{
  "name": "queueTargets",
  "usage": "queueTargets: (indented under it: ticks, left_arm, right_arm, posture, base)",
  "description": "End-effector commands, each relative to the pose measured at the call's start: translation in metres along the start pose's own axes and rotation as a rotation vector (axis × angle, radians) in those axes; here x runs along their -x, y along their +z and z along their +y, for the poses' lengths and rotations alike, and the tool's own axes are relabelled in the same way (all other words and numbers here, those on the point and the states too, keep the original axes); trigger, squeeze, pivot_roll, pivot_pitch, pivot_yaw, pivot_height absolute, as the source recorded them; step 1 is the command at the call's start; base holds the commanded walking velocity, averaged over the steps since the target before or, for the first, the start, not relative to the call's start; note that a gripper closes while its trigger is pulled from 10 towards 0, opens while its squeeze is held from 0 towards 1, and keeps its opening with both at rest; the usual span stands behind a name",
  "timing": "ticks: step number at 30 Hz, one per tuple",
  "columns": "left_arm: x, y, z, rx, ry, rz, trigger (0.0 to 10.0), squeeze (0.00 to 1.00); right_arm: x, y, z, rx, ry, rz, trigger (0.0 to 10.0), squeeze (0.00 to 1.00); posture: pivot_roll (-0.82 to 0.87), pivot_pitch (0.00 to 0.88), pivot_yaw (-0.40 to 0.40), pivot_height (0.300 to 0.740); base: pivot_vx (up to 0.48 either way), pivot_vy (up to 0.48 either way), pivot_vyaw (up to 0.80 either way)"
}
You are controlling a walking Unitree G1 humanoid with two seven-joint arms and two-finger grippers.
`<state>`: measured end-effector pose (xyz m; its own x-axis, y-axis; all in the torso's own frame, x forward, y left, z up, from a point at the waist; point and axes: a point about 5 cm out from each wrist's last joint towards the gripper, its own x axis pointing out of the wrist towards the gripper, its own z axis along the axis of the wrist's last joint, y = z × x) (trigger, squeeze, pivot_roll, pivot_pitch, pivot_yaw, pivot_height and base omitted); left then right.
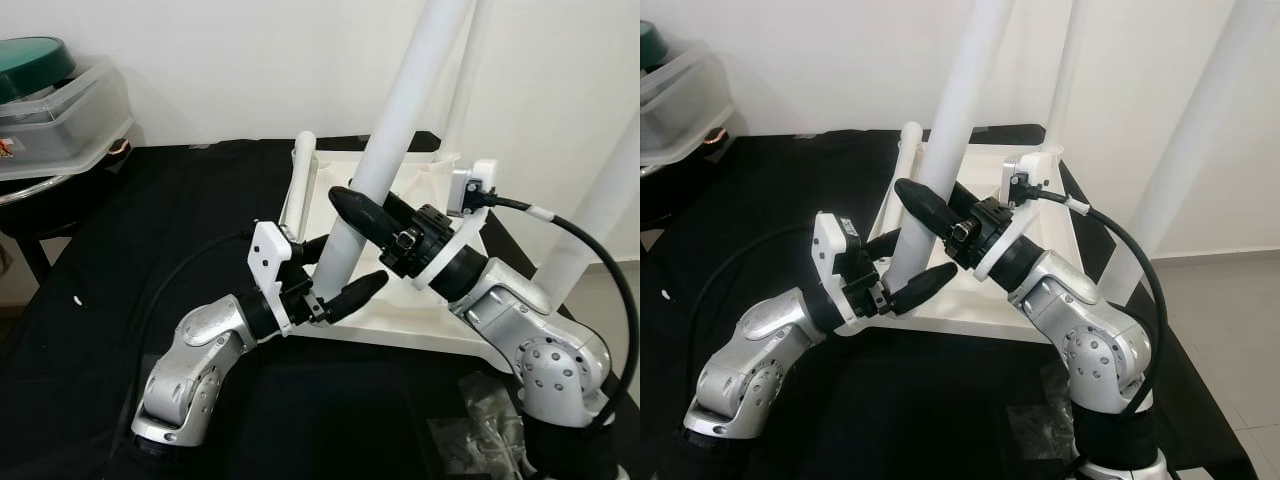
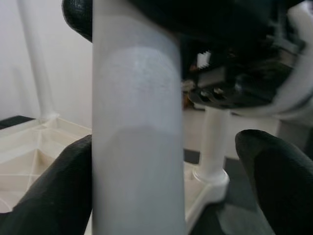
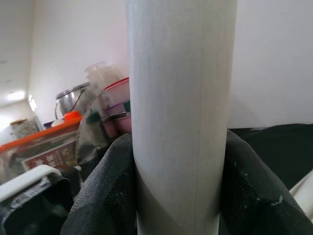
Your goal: Building children table
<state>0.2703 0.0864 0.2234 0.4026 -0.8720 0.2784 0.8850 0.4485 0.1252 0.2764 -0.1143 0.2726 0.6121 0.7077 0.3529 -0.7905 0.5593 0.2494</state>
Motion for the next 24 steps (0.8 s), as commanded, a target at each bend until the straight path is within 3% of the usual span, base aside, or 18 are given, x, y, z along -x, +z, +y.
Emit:
queueTargets:
  ticks: [1,3,4,6,10,11,13,15,17,21,22,23,24]
  left_arm:
    - [0.008,0.006,0.000,0.005,-0.043,0.013,10.0,1.00]
    - [0.027,0.018,0.003,0.026,-0.112,0.054,10.0,1.00]
    - [0.027,0.018,0.003,0.026,-0.112,0.054,10.0,1.00]
    - [0.044,0.034,0.007,0.050,-0.159,0.063,10.0,1.00]
    - [0.061,0.058,0.016,0.036,-0.175,0.053,10.0,1.00]
    - [0.061,0.058,0.016,0.036,-0.175,0.053,10.0,1.00]
    - [0.064,0.078,0.027,-0.004,-0.134,0.006,10.0,1.00]
    - [0.064,0.078,0.027,-0.004,-0.134,0.006,10.0,1.00]
    - [0.059,0.095,0.041,-0.022,-0.056,-0.076,10.0,1.00]
    - [0.048,0.105,0.050,0.002,-0.011,-0.135,10.0,1.00]
    - [0.042,0.107,0.049,0.029,-0.039,-0.141,10.0,0.11]
    - [0.038,0.108,0.047,0.052,-0.067,-0.144,10.0,0.00]
    - [0.034,0.109,0.046,0.069,-0.089,-0.148,10.0,0.00]
  right_arm:
    - [0.002,0.008,-0.004,0.026,-0.026,-0.029,0.0,0.00]
    - [0.006,0.016,-0.011,0.064,-0.052,-0.029,0.0,0.00]
    - [0.006,0.016,-0.011,0.064,-0.052,-0.029,0.0,0.00]
    - [0.011,0.022,-0.017,0.107,-0.062,-0.013,0.0,0.00]
    - [0.015,0.026,-0.019,0.153,-0.041,0.025,0.0,0.00]
    - [0.015,0.026,-0.019,0.153,-0.041,0.025,0.0,0.00]
    - [0.019,0.023,-0.011,0.188,0.051,0.091,0.0,0.00]
    - [0.019,0.023,-0.011,0.188,0.051,0.091,0.0,0.00]
    - [0.022,0.015,0.001,0.204,0.165,0.162,0.0,0.00]
    - [0.024,0.007,0.011,0.211,0.248,0.219,0.0,0.00]
    - [0.024,0.003,0.014,0.215,0.277,0.243,0.0,0.00]
    - [0.024,0.000,0.016,0.221,0.296,0.263,0.0,0.00]
    - [0.025,-0.003,0.017,0.231,0.307,0.280,0.0,0.00]
  posture:
    - [-0.06,0.048,-0.010,0.740]
    - [-0.06,0.047,-0.009,0.740]
    - [-0.06,0.047,-0.009,0.740]
    - [-0.06,0.047,-0.008,0.740]
    - [-0.05,0.045,-0.013,0.740]
    - [-0.05,0.045,-0.013,0.740]
    - [-0.05,0.044,-0.013,0.740]
    - [-0.05,0.044,-0.013,0.740]
    - [-0.05,0.041,-0.014,0.740]
    - [-0.05,0.038,-0.012,0.740]
    - [-0.06,0.037,-0.010,0.740]
    - [-0.06,0.037,-0.008,0.740]
    - [-0.06,0.036,-0.008,0.740]
  base:
    - [0.000,0.000,0.00]
    - [0.000,0.000,0.00]
    - [0.000,0.000,0.00]
    - [0.000,0.000,0.00]
    - [0.000,0.000,0.00]
    - [0.000,0.000,0.00]
    - [0.000,0.000,0.00]
    - [0.000,0.000,0.00]
    - [0.000,0.000,0.00]
    - [0.000,0.000,0.00]
    - [0.000,0.000,0.00]
    - [0.000,0.000,0.00]
    - [0.000,0.000,0.00]
